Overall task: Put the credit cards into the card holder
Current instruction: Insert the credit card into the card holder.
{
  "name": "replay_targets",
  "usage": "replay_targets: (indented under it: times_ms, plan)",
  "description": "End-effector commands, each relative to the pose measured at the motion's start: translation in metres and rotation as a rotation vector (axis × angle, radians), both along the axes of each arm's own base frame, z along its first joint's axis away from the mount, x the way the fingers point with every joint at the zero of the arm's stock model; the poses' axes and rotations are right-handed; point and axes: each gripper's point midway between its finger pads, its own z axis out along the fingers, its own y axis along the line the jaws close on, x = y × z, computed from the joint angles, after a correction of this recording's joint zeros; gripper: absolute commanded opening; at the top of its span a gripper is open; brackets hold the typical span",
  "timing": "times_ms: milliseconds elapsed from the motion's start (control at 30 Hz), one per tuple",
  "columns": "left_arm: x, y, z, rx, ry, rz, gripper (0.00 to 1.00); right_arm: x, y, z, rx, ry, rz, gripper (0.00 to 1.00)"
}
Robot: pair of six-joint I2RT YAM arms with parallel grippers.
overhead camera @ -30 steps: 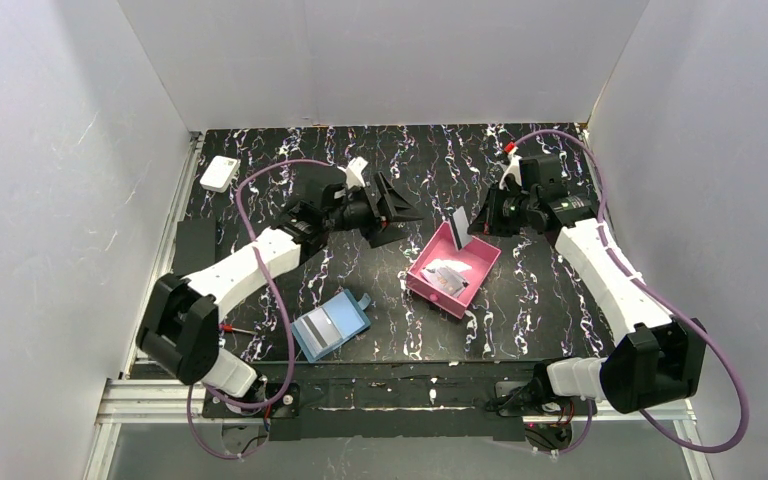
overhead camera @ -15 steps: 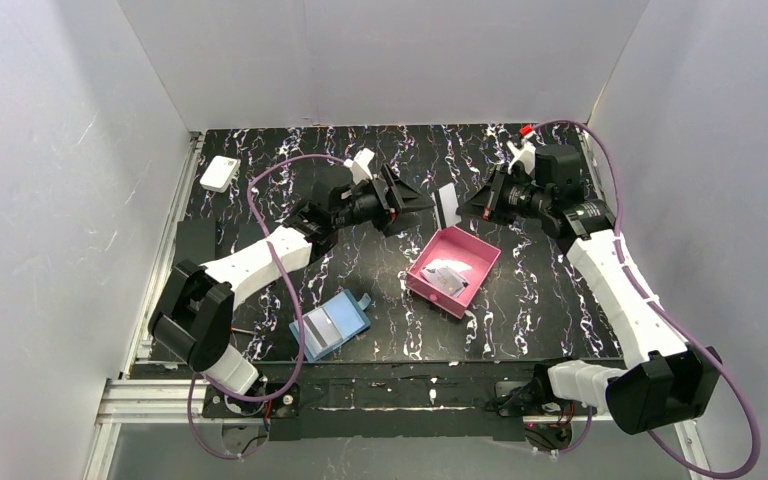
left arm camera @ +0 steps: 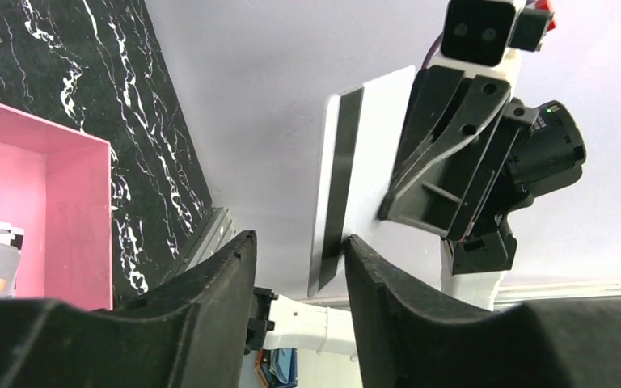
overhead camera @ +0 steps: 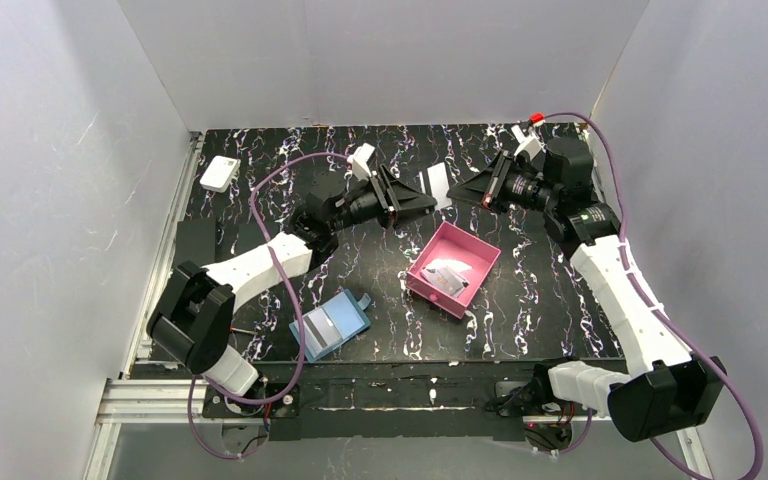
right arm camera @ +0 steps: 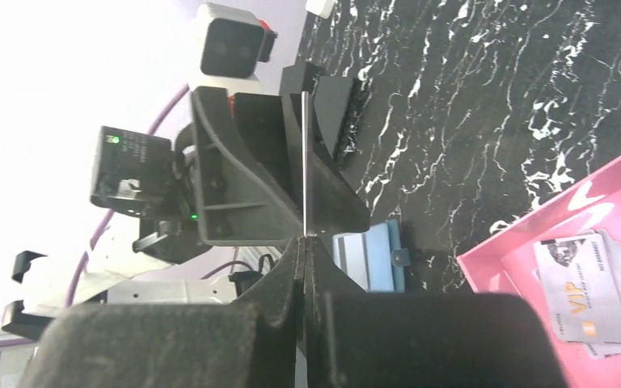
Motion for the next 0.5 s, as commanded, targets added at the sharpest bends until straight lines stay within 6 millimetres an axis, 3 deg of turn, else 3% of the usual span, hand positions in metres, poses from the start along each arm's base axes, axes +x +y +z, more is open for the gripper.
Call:
replay_targets:
  times_ms: [0, 67, 200, 400, 467]
  plan:
    - [-0.018, 0.010, 0.039, -0.084, -0.101, -0.006, 0.35, -0.009, 0.005, 0.034, 0.096, -0.080, 0.037, 0.01]
    - [-0.022, 0.014, 0.048, -0.103, -0.131, -0.001, 0.19, -0.011, 0.008, 0.037, 0.133, -0.063, 0.047, 0.01]
    - [-0.029, 0.024, 0.065, -0.149, -0.174, 0.026, 0.02, -0.020, 0.017, 0.045, 0.259, -0.048, 0.109, 0.01]
    - [-0.039, 0.033, 0.078, -0.180, -0.200, 0.038, 0.00, -0.027, 0.024, 0.058, 0.283, -0.090, 0.155, 0.03]
    - [-0.041, 0.035, 0.082, -0.189, -0.205, 0.043, 0.00, -0.029, 0.027, 0.063, 0.287, -0.098, 0.168, 0.14]
